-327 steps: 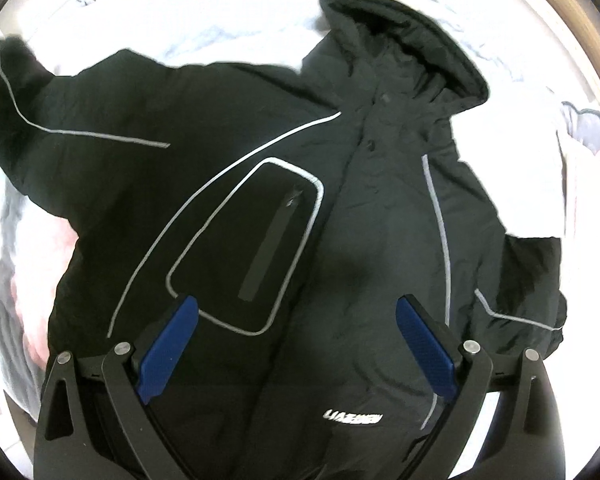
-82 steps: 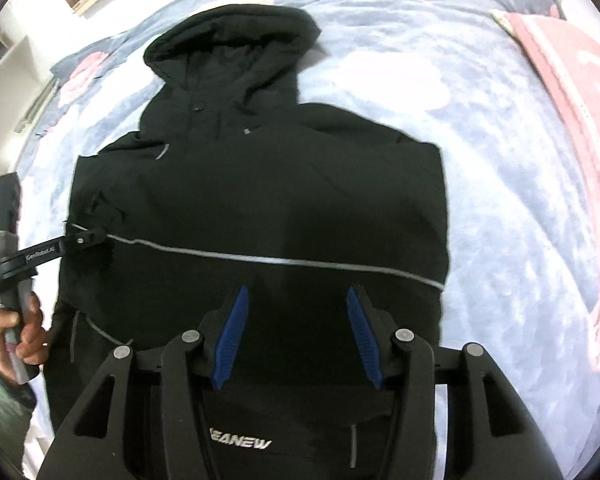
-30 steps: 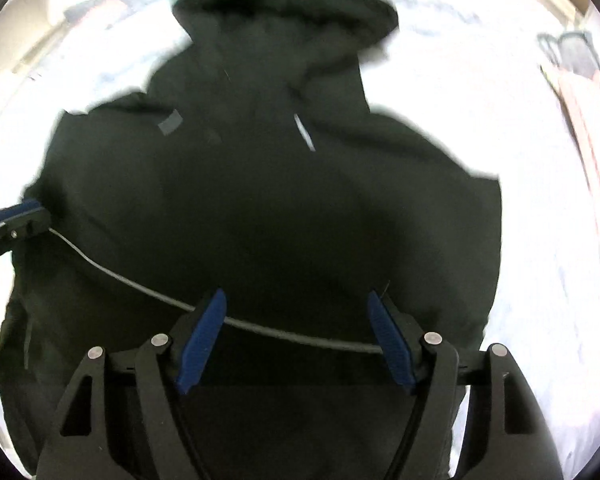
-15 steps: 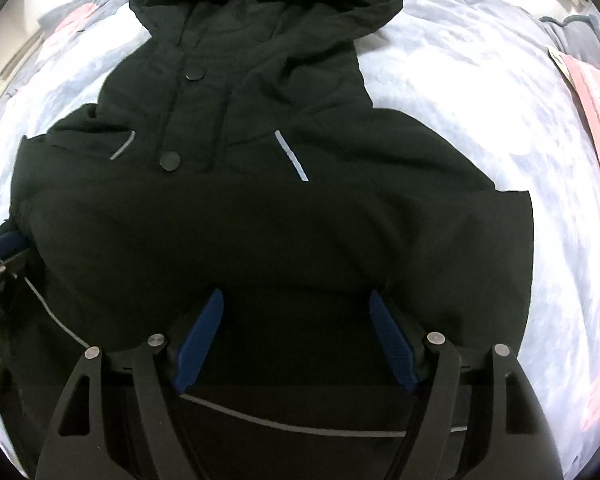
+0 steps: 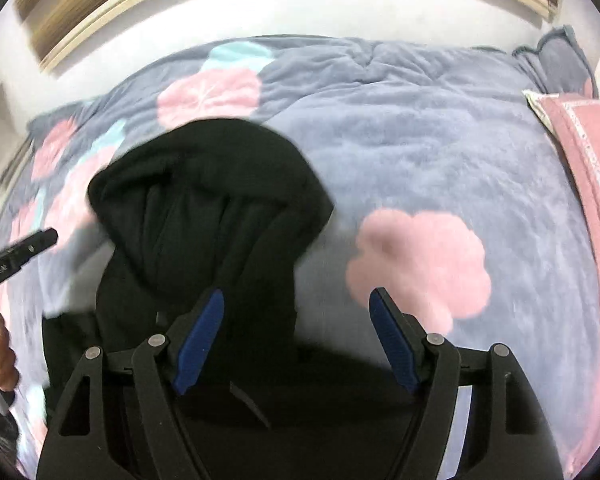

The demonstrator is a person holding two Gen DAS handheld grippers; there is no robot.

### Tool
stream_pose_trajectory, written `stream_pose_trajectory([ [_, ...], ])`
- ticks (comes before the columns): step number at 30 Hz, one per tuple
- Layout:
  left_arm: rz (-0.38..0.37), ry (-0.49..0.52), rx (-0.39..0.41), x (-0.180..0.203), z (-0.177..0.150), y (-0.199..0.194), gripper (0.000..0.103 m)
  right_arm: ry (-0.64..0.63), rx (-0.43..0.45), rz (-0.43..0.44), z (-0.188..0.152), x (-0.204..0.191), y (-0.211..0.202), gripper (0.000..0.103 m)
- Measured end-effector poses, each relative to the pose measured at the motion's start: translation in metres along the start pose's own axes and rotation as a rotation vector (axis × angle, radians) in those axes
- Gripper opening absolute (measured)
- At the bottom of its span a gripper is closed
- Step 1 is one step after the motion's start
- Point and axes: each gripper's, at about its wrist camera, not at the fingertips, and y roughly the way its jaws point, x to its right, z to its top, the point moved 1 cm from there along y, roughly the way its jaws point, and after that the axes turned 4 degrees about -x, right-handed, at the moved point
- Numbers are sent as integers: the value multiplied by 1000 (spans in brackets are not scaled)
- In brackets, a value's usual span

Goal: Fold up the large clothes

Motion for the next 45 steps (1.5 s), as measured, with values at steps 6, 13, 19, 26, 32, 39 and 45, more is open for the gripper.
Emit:
stream_pose_trajectory([
  [6,-86,-30,-94,10,26,74,57,50,-75,30,20,6,41,67],
  [13,-171,-179,12,-25,47,69,12,98,4,51,39,17,40,5],
  [19,-151,-140,-42,-45,20,64,54,66,36,47,12,31,40,4],
  [26,-20,19,-191,-31,-1,109,56,48,-126,46,1,36,109,19],
  [32,-73,110,-189,-33,-26,59,56,-13,-80,97,-11,41,55,52],
  [39,-172,81,28,-10,4,-5,56,-78,37,151,17,16,11,52],
  [45,-127,114,-10,30,27,44,56,-154,35,83,47,-24,53,52],
])
